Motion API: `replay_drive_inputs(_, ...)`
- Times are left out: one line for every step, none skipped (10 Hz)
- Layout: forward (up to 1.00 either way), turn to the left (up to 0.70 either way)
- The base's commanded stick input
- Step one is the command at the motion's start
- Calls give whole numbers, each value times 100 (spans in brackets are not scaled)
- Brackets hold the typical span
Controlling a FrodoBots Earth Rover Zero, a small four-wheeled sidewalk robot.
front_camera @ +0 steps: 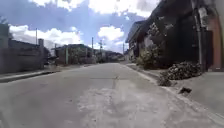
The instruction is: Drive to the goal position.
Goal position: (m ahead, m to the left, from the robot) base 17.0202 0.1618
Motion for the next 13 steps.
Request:
replay_drive_inputs(85, 0)
replay_drive_inputs(85, 0)
replay_drive_inputs(85, 0)
replay_drive_inputs(85, -3)
replay_drive_inputs(85, -19)
replay_drive_inputs(85, -34)
replay_drive_inputs(85, -34)
replay_drive_inputs(85, -22)
replay_drive_inputs(85, 0)
replay_drive_inputs(85, 0)
replay_drive_inputs(85, 0)
replay_drive_inputs(85, 0)
replay_drive_inputs(85, 0)
